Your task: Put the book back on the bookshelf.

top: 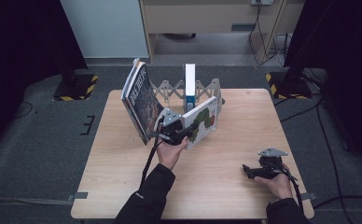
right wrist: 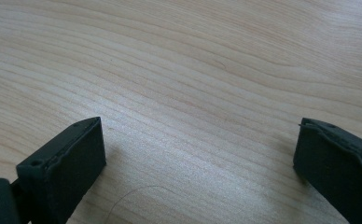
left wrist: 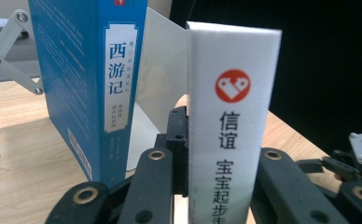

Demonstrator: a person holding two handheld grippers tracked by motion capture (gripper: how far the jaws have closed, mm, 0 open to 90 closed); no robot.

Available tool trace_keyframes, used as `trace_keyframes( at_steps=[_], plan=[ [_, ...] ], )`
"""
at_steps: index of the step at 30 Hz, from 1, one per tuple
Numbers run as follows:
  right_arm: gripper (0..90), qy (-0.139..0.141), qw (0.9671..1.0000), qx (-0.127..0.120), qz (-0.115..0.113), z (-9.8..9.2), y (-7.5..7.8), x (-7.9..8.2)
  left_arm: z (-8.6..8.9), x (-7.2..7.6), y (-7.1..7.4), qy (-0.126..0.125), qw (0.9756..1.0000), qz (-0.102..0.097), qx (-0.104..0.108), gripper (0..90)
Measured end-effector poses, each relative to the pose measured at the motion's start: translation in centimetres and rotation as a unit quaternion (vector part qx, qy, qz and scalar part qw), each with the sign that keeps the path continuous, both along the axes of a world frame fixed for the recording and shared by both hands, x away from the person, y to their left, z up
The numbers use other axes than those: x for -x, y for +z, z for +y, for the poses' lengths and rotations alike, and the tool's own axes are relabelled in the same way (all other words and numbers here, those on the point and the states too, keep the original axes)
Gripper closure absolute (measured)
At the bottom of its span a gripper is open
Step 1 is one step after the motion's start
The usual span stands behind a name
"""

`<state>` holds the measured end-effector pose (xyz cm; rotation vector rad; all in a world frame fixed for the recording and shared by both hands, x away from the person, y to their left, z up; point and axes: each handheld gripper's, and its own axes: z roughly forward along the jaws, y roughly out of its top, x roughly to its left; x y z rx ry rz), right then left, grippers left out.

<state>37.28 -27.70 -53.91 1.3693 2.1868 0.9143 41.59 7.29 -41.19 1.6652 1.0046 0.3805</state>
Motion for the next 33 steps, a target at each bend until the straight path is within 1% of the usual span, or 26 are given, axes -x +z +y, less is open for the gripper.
trace_keyframes(
  at_steps=[3, 8, 10, 18, 20, 22, 24, 27, 30, 33],
  plan=[
    [2.3, 0.0, 1.0, 0.0, 0.0, 0.0, 0.0, 0.0, -0.3, -0.3, -0.2, 0.013, 0.9999, -0.003, 0.003, 74.6],
    [2.2, 0.0, 1.0, 0.0, 0.0, 0.0, 0.0, 0.0, -0.9, -0.8, -0.2, 0.026, 0.9995, -0.01, -0.013, 74.6],
    [2.2, 0.0, 1.0, 0.0, 0.0, 0.0, 0.0, 0.0, -1.2, -0.9, -0.3, 0.032, 0.9994, -0.01, -0.01, 74.6],
    [2.2, 0.0, 1.0, 0.0, 0.0, 0.0, 0.0, 0.0, -2.0, -1.6, -0.6, 0.043, 0.9989, -0.012, -0.016, 74.6],
    [2.2, 0.0, 1.0, 0.0, 0.0, 0.0, 0.0, 0.0, -2.4, -1.7, -0.7, 0.045, 0.9986, -0.016, -0.022, 74.6],
    [2.2, 0.0, 1.0, 0.0, 0.0, 0.0, 0.0, 0.0, -2.7, -1.7, -0.8, 0.048, 0.9982, -0.019, -0.032, 74.6],
    [2.2, 0.0, 1.0, 0.0, 0.0, 0.0, 0.0, 0.0, -3.1, -1.9, -1.0, 0.053, 0.998, -0.019, -0.028, 74.6],
    [2.2, 0.0, 1.0, 0.0, 0.0, 0.0, 0.0, 0.0, -3.4, -2.2, -1.6, 0.054, 0.9981, -0.014, -0.025, 74.5],
    [2.2, 0.0, 1.0, 0.0, 0.0, 0.0, 0.0, 0.0, -3.7, -2.5, -2.0, 0.059, 0.9976, -0.017, -0.033, 74.5],
    [2.2, 0.0, 1.0, 0.0, 0.0, 0.0, 0.0, 0.0, -3.9, -2.8, -2.4, 0.062, 0.9972, -0.015, -0.039, 74.5]
  ],
)
